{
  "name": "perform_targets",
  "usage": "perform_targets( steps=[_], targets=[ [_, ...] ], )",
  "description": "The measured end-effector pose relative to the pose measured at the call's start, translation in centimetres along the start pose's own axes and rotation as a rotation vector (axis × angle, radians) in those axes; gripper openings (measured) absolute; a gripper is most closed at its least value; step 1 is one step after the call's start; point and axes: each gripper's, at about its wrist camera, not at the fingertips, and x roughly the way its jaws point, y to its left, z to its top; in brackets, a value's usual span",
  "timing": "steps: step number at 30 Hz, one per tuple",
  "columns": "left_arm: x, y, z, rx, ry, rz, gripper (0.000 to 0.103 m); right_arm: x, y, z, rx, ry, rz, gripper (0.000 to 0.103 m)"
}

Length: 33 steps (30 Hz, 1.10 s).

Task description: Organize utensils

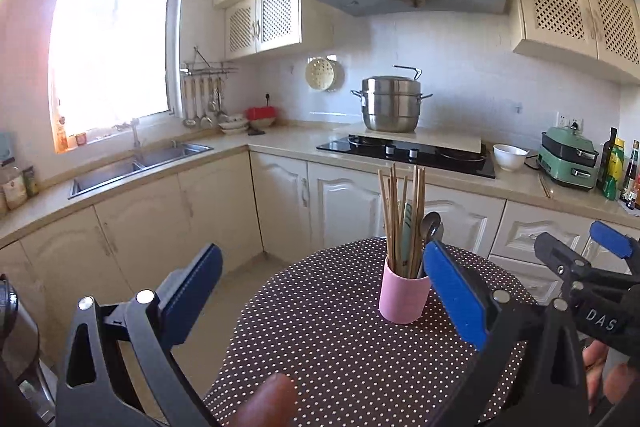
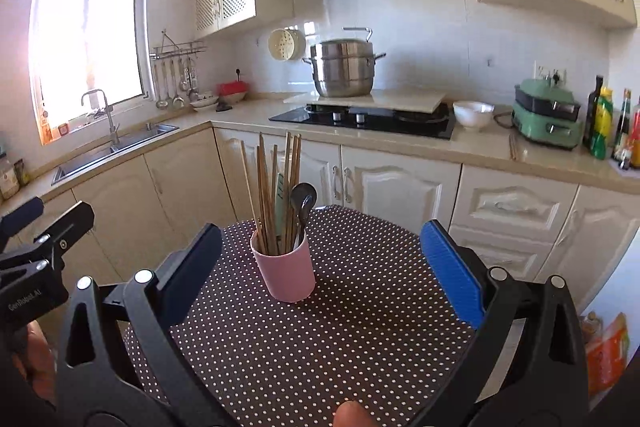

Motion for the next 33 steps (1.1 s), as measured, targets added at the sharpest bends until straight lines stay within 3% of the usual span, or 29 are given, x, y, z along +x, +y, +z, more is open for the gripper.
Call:
perform_targets(
  steps=[15, 33],
  targets=[
    [-5.0, 0.9, 0.7, -0.025, -0.062, 0.007, 0.099, -3.7, 1.7, 0.2, -0.034, -0.053, -0.023, 0.098],
    [-5.5, 0.4, 0.8, -0.037, -0.07, 0.003, 0.099, -4.8, 1.9, 0.5, -0.035, -0.071, -0.033, 0.098]
  ],
)
